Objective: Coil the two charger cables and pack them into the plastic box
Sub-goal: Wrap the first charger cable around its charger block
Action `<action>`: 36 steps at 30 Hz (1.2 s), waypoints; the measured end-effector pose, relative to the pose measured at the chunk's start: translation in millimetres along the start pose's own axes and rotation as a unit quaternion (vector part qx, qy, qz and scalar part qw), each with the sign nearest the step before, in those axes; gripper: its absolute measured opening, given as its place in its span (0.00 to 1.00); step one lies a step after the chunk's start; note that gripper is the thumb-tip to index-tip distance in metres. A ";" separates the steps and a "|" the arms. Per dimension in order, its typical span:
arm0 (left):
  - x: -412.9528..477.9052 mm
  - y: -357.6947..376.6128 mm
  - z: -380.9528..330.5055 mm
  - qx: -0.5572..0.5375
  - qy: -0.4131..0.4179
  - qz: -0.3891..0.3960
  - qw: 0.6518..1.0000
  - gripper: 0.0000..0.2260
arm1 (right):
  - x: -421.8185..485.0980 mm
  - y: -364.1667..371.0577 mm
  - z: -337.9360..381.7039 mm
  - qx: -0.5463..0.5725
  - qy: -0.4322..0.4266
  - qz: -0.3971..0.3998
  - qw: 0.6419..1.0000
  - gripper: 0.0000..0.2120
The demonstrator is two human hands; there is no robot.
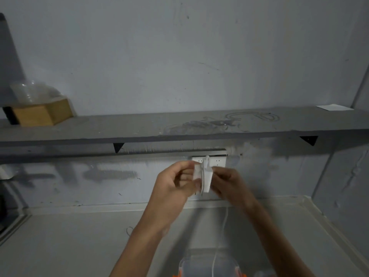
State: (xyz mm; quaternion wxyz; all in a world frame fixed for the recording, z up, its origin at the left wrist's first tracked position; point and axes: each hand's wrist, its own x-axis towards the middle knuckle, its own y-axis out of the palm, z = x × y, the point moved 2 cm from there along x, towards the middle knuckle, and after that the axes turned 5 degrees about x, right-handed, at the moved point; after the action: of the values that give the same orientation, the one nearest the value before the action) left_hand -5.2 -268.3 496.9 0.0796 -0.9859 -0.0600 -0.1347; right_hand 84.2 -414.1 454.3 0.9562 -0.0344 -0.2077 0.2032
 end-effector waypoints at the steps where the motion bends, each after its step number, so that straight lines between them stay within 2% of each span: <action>1: 2.9 -1.7 2.2 -0.035 -0.022 -0.012 0.999 0.13 | -7.2 8.5 -7.1 0.016 0.023 -0.009 1.000 0.16; 5: 14.6 -11.2 13.3 -0.122 -0.065 -0.047 0.989 0.12 | -38.2 36.0 -26.1 0.075 0.069 -0.034 0.994 0.12; 8: 26.0 -22.2 23.0 -0.173 -0.090 -0.083 0.977 0.12 | -57.8 53.8 -29.9 0.000 0.081 -0.014 0.997 0.10; 10: 33.0 -27.7 30.7 -0.176 -0.097 -0.108 0.974 0.12 | -66.6 57.0 -22.2 -0.115 0.038 0.010 0.993 0.09; 13: 35.4 -29.3 43.3 -0.079 -0.108 -0.121 0.984 0.11 | -67.2 48.7 3.8 -0.259 -0.065 0.015 0.964 0.12; 16: 24.8 -24.0 51.7 0.006 -0.114 -0.079 0.990 0.09 | -56.0 30.2 32.3 -0.400 -0.179 -0.022 0.899 0.11; 19: 7.0 -12.0 46.7 0.077 -0.078 -0.020 0.994 0.08 | -37.2 7.0 60.8 -0.443 -0.260 -0.027 0.858 0.09; 21: -4.7 -2.3 35.8 0.107 -0.051 0.013 0.993 0.07 | -24.9 -4.8 78.0 -0.432 -0.295 -0.013 0.852 0.06; 25: -19.1 1.2 12.2 0.145 -0.005 0.035 0.989 0.07 | -7.1 -19.0 92.3 -0.358 -0.303 0.015 0.883 0.04; 30: -24.6 -6.4 -11.0 0.140 0.019 0.051 0.989 0.11 | 8.5 -22.8 72.6 -0.174 -0.199 0.049 0.963 0.05; 33: -25.3 -10.3 -14.9 0.130 0.005 0.055 0.990 0.12 | 10.7 -18.2 61.4 -0.045 -0.155 0.069 0.985 0.05; 36: -28.6 -11.8 -21.3 0.099 0.001 0.070 0.993 0.12 | 12.5 -11.2 47.7 0.027 -0.108 0.061 0.992 0.05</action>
State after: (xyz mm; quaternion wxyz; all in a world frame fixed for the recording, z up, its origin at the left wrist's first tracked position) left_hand -39.7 -263.3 510.9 0.1865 -0.9747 -0.0034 -0.1235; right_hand 79.2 -420.2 504.2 0.9147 0.0007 -0.3015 0.2689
